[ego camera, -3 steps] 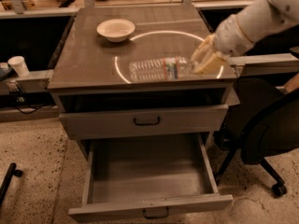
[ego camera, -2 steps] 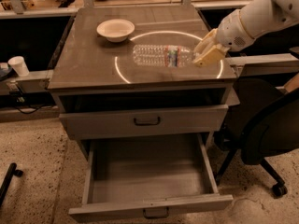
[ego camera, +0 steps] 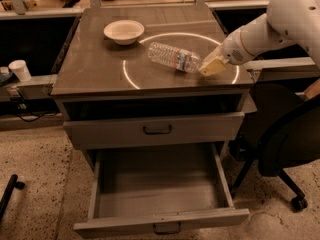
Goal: Pick water bottle from middle drawer and place on counter
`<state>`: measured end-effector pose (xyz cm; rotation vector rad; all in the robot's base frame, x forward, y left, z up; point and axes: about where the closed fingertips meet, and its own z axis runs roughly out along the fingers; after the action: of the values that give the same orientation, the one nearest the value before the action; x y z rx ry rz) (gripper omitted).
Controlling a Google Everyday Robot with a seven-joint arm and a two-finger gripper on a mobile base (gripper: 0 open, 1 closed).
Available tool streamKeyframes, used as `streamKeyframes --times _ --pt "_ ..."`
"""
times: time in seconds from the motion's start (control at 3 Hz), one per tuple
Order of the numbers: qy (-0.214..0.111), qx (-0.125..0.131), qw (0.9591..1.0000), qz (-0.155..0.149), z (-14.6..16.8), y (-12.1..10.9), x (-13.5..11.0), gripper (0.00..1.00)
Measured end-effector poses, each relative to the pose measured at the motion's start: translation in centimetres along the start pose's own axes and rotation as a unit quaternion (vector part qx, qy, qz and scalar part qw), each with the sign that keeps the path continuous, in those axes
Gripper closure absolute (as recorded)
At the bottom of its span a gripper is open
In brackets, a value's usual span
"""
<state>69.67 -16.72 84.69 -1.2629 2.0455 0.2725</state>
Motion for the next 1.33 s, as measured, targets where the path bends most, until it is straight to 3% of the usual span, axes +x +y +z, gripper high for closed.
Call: streamKeyframes --times 0.33,1.0,1.33 --pt "0.015 0.028 0.9992 0.023 1.19 0.25 0.50 0.54" --pt "0.015 0.028 0.9991 0.028 1.56 0.35 0.64 0.07" --pt "0.015 0.028 0.9991 0.028 1.56 0.35 0.64 0.00"
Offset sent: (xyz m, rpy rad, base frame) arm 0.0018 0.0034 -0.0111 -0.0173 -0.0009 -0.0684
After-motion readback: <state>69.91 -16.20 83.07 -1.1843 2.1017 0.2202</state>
